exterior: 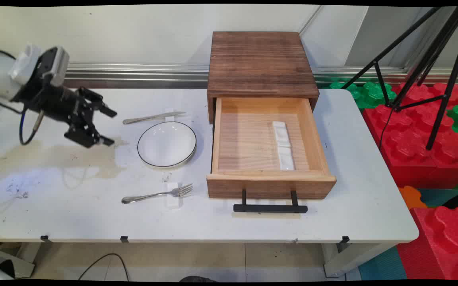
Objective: Pick up the knife from the left of the white plate
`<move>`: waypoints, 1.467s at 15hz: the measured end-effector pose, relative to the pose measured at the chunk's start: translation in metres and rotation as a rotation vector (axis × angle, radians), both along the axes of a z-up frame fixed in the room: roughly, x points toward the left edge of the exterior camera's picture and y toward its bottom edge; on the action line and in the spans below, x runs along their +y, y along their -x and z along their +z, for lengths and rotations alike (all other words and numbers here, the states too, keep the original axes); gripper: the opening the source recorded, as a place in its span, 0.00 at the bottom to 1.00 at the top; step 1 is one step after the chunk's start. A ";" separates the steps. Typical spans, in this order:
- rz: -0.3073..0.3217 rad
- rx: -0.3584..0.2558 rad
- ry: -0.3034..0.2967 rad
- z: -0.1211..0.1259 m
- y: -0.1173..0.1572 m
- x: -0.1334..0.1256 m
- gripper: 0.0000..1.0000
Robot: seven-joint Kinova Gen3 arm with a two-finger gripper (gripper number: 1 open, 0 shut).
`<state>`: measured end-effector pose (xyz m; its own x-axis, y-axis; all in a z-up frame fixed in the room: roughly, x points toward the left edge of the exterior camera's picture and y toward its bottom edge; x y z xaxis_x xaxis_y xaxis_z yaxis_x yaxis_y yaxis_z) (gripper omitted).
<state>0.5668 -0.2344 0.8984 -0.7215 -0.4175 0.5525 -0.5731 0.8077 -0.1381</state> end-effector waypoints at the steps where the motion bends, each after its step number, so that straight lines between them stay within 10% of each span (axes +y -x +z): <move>1: 0.013 -0.008 0.005 0.004 -0.005 -0.005 1.00; 22: 0.012 -0.134 0.004 0.037 -0.022 -0.141 1.00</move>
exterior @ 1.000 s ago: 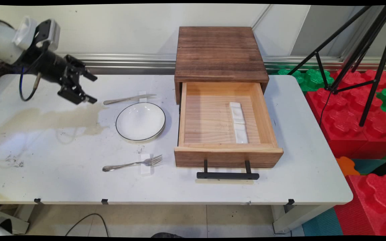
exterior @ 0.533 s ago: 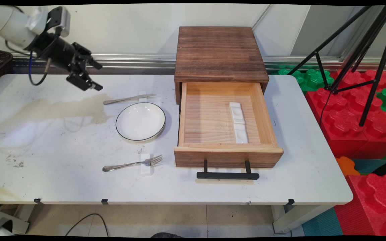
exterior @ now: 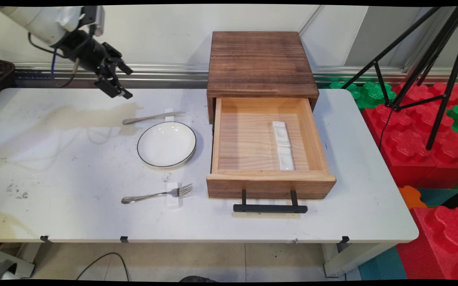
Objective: Pick up the knife from the left of the white plate
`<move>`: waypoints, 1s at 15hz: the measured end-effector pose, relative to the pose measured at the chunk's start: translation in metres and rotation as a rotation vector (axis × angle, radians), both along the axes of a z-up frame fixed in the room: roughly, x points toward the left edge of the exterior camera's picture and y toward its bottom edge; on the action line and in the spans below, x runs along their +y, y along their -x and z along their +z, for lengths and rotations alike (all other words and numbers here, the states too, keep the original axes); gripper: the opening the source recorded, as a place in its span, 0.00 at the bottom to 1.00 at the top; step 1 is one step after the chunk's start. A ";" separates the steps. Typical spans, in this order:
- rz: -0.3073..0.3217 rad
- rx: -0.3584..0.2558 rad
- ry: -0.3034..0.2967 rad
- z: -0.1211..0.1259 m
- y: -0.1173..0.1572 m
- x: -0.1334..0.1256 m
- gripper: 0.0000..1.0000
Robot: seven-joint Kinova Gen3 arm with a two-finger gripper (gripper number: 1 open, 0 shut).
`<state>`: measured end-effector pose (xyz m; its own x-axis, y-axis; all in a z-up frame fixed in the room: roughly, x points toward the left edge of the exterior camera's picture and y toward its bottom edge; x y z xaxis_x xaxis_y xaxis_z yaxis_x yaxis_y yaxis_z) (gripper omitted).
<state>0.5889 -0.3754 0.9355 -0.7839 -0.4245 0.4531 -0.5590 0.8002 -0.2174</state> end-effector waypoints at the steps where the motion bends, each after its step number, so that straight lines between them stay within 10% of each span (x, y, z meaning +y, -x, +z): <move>1: -0.005 -0.009 -0.008 -0.002 0.001 -0.008 1.00; 15: 0.019 -0.076 -0.123 -0.055 0.033 -0.083 1.00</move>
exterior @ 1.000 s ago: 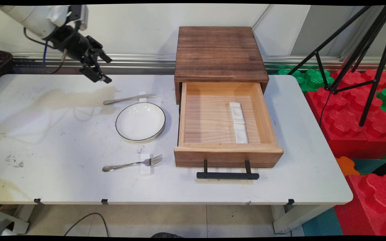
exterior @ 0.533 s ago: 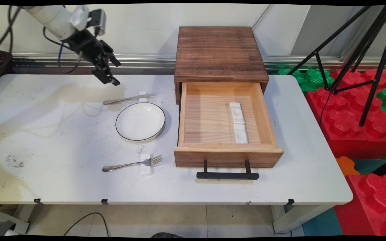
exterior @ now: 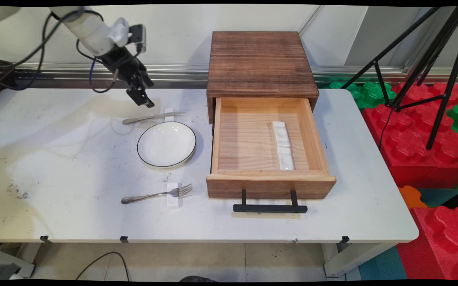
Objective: Pick up the knife from the left of the white plate
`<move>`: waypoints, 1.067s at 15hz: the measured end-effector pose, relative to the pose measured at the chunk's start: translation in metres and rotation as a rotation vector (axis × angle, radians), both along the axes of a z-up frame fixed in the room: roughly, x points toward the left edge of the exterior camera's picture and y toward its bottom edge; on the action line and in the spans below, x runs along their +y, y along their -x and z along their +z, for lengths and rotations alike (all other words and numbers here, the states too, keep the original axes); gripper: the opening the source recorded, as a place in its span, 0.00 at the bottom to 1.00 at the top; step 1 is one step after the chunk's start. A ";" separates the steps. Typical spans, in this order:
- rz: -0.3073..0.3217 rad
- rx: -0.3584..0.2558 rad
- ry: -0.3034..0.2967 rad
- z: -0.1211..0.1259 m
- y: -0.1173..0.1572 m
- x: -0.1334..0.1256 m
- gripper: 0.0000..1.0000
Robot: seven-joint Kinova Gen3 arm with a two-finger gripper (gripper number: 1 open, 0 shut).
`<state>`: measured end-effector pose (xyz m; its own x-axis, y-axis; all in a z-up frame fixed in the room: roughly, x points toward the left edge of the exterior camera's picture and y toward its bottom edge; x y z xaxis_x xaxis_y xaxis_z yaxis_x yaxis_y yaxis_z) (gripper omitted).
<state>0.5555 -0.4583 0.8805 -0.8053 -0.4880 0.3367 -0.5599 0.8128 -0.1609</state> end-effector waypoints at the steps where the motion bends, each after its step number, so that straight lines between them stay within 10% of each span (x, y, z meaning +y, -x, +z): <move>1: 0.003 -0.004 -0.006 -0.004 0.002 -0.004 1.00; 16: 0.031 -0.069 -0.118 -0.069 0.010 -0.042 1.00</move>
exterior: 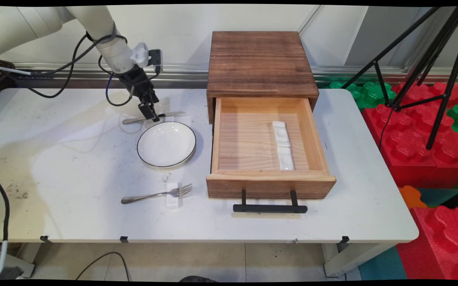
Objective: Pick up the knife from the left of the white plate, then place the picked object into the drawer
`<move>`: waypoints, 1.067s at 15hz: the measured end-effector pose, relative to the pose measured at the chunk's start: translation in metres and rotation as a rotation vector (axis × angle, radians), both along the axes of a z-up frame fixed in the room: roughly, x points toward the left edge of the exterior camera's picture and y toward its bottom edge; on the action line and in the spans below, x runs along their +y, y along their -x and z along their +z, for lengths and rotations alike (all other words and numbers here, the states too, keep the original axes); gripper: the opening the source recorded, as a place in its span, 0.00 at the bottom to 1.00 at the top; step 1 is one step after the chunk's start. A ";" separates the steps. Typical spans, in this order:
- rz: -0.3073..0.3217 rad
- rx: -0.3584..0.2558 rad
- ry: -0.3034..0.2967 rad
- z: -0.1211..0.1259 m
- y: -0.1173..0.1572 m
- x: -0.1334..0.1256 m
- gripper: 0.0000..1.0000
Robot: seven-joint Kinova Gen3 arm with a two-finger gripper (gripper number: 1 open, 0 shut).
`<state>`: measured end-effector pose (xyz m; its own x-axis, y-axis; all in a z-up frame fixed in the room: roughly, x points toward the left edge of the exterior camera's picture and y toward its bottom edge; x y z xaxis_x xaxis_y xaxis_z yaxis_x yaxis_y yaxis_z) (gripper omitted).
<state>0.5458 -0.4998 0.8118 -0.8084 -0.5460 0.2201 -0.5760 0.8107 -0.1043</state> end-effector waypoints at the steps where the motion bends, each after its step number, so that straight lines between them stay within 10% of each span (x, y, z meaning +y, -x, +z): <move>1: 0.000 -0.001 -0.004 -0.002 0.000 -0.001 1.00; 6: -0.005 -0.007 -0.015 -0.011 0.001 -0.003 1.00; 7: -0.007 -0.007 -0.016 -0.012 0.001 -0.002 0.00; 16: -0.027 -0.002 -0.018 -0.015 0.002 0.005 0.00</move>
<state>0.5443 -0.4946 0.7973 -0.8231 -0.5280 0.2091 -0.5540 0.8276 -0.0908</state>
